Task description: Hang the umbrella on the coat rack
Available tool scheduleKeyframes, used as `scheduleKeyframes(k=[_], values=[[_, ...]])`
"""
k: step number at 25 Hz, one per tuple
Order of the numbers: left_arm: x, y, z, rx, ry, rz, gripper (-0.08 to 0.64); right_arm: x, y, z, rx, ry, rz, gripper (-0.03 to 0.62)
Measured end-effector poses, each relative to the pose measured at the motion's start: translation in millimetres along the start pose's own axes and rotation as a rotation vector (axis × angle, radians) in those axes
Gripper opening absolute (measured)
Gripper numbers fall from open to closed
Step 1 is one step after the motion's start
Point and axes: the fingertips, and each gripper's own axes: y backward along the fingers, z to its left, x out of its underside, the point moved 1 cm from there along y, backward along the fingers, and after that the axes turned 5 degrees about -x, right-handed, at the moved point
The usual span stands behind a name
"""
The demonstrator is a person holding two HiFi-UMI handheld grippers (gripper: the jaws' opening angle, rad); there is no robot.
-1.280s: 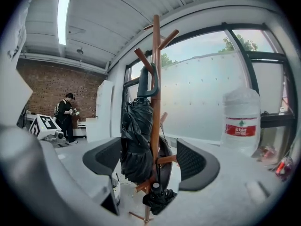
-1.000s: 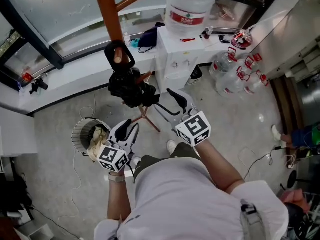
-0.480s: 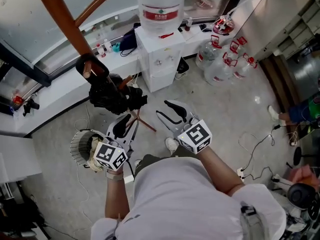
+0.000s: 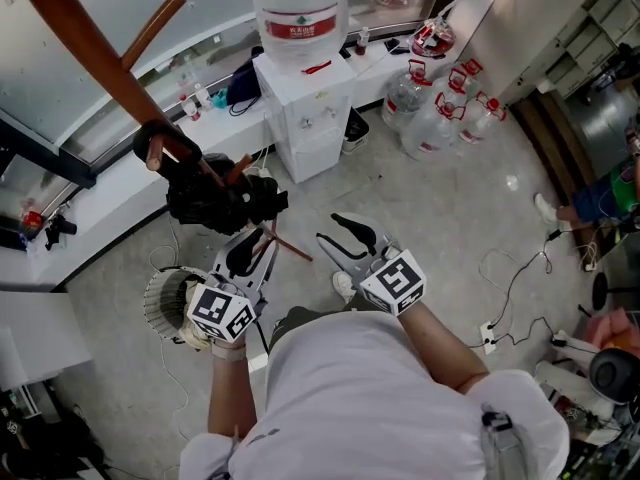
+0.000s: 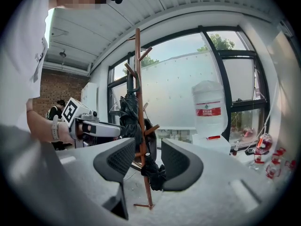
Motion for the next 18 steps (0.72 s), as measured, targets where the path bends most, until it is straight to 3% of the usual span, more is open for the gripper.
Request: scheduleKeyframes(k=[18], values=[[14,7,-6,-0.007,0.019,0.019,0.110,8,3,6,-0.031,-0.025,-0.020,0.176]])
